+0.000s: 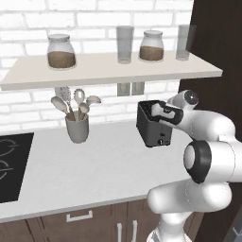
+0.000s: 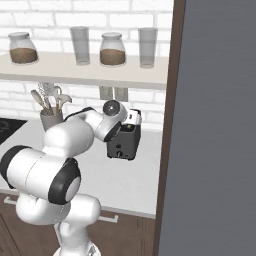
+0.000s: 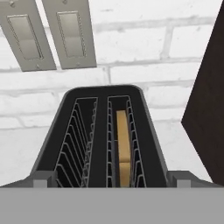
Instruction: Start the toaster. Once the lever pops up, take the bread to the plate on the dining counter.
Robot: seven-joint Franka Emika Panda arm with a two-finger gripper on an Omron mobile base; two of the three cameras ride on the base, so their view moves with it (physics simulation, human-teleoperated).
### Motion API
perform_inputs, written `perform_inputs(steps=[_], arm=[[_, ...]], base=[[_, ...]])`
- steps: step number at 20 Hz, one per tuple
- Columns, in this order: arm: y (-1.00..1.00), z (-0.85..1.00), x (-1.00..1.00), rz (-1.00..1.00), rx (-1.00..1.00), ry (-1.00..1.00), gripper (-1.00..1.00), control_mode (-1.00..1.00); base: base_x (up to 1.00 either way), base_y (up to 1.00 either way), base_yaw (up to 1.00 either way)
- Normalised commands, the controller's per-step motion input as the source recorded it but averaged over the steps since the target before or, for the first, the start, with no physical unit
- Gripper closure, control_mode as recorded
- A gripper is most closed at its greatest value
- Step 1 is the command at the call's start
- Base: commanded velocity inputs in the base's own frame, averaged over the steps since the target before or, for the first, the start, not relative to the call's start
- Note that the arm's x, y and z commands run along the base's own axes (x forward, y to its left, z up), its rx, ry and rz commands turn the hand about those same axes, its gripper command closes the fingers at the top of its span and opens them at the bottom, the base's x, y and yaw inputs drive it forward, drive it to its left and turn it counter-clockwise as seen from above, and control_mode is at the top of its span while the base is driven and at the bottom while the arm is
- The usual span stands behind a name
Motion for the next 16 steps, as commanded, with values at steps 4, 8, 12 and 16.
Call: perform_inputs(steps=[4, 8, 12, 16], arm=[[0.0, 0.0, 0.0, 0.04, 0.0, 0.0, -1.0, -1.0], [-0.04, 0.0, 0.0, 0.0, 0.0, 0.0, -1.0, -1.0], [-0.07, 0.03, 0.0, 0.0, 0.0, 0.0, -1.0, -1.0], [-0.03, 0.02, 0.0, 0.0, 0.0, 0.0, -1.0, -1.0]], base=[[0.0, 0.0, 0.0], [0.0, 0.0, 0.0], [0.0, 0.0, 0.0], [0.0, 0.0, 0.0]])
